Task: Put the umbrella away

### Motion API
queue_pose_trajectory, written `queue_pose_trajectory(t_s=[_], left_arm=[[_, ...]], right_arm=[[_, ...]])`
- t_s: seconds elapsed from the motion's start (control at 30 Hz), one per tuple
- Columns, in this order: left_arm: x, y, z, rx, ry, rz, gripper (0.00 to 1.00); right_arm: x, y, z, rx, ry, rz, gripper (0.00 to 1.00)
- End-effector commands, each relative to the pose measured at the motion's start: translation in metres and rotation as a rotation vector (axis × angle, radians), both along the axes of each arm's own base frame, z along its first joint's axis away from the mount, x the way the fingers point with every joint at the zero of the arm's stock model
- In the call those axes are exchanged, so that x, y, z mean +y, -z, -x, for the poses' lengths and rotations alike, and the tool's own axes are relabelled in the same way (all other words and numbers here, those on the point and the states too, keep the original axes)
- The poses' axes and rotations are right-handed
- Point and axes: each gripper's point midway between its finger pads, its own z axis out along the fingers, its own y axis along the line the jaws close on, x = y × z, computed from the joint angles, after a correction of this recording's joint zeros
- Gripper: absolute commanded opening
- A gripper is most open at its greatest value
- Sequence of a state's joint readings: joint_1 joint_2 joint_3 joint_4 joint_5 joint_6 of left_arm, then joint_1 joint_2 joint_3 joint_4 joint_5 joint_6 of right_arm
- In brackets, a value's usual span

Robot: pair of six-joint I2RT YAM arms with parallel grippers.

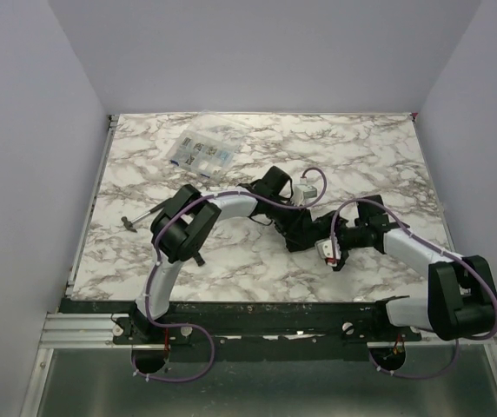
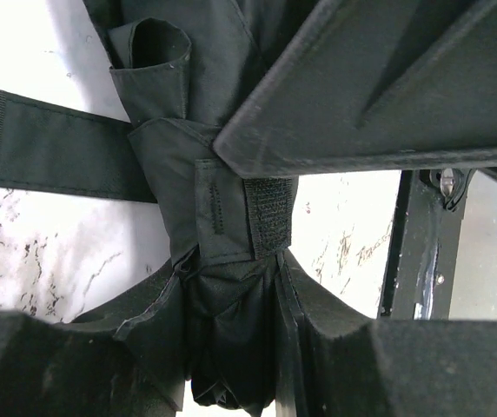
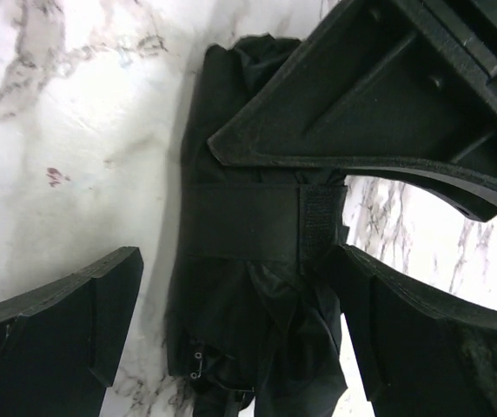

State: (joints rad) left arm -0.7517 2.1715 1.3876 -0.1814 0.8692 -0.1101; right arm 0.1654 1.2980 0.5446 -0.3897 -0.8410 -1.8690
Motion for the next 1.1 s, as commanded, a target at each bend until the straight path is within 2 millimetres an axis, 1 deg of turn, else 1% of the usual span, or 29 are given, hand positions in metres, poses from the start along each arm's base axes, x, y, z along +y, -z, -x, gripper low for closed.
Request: queue_pose_trajectory(t_s=[0.0,0.13,0.17,0.23,0.3,0.37,0.4,0.43,0.5,0.53,0.57,0.6,0.63,0.67,0.77,0.8,0.83,0.87,0.9,0.97,1.03,1.07], left_arm=[[0.092,0.107,0.087,0.348,-0.017,-0.537,0.0],[0.089,0.106,0.086,0.354,-0.016,-0.531,0.0],[0.088,0.106,0.085,0.355,-0.016,-0.529,0.0],[0.086,0.104,0.084,0.358,-0.02,-0.523,0.0],[0.083,0.102,0.081,0.362,-0.031,-0.517,0.0],[0.08,0.099,0.078,0.373,-0.051,-0.507,0.0],[0.078,0.097,0.074,0.372,-0.065,-0.499,0.02],[0.075,0.094,0.069,0.371,-0.09,-0.483,0.07],[0.072,0.085,0.053,0.355,-0.18,-0.451,0.26],[0.068,0.078,0.038,0.315,-0.231,-0.402,0.36],[0.069,0.067,0.024,0.297,-0.3,-0.364,0.41],[0.069,0.058,0.01,0.251,-0.358,-0.316,0.48],[0.068,0.039,-0.008,0.192,-0.415,-0.258,0.51],[0.071,0.026,-0.023,0.109,-0.465,-0.215,0.56],[0.078,-0.029,-0.062,-0.176,-0.593,-0.101,0.72],[0.083,-0.045,-0.068,-0.249,-0.624,-0.064,0.78],[0.088,-0.06,-0.076,-0.317,-0.664,-0.021,0.88],[0.094,-0.071,-0.08,-0.367,-0.693,0.012,0.98],[0.098,-0.081,-0.084,-0.399,-0.716,0.062,0.99],[0.108,-0.093,-0.085,-0.382,-0.747,0.166,0.99],[0.116,-0.094,-0.079,-0.319,-0.732,0.27,0.99],[0.116,-0.099,-0.071,-0.308,-0.682,0.332,0.99]], right_arm=[[-0.015,0.013,-0.028,-0.115,0.097,0.08,0.99],[-0.024,0.03,-0.017,-0.086,0.094,0.14,0.92],[-0.025,0.034,-0.015,-0.076,0.094,0.15,0.9],[-0.028,0.042,-0.006,-0.028,0.09,0.171,0.81],[-0.03,0.048,0.004,0.031,0.076,0.198,0.66],[-0.031,0.053,0.015,0.084,0.065,0.221,0.43],[-0.032,0.056,0.019,0.108,0.068,0.237,0.35],[-0.032,0.058,0.023,0.138,0.071,0.251,0.29],[-0.033,0.058,0.032,0.218,0.071,0.271,0.21],[-0.033,0.058,0.035,0.264,0.082,0.28,0.2],[-0.033,0.057,0.038,0.321,0.097,0.288,0.19],[-0.034,0.056,0.039,0.373,0.113,0.295,0.15],[-0.035,0.056,0.046,0.438,0.12,0.31,0.11],[-0.036,0.056,0.049,0.485,0.125,0.324,0.1],[-0.04,0.056,0.061,0.599,0.115,0.364,0.09],[-0.039,0.055,0.06,0.624,0.124,0.364,0.09],[-0.037,0.052,0.059,0.651,0.13,0.366,0.09],[-0.037,0.052,0.062,0.69,0.113,0.384,0.08],[-0.037,0.052,0.063,0.732,0.117,0.393,0.08],[-0.035,0.049,0.062,0.79,0.117,0.408,0.07],[-0.034,0.05,0.061,0.851,0.13,0.43,0.07],[-0.035,0.051,0.062,0.877,0.136,0.443,0.06]])
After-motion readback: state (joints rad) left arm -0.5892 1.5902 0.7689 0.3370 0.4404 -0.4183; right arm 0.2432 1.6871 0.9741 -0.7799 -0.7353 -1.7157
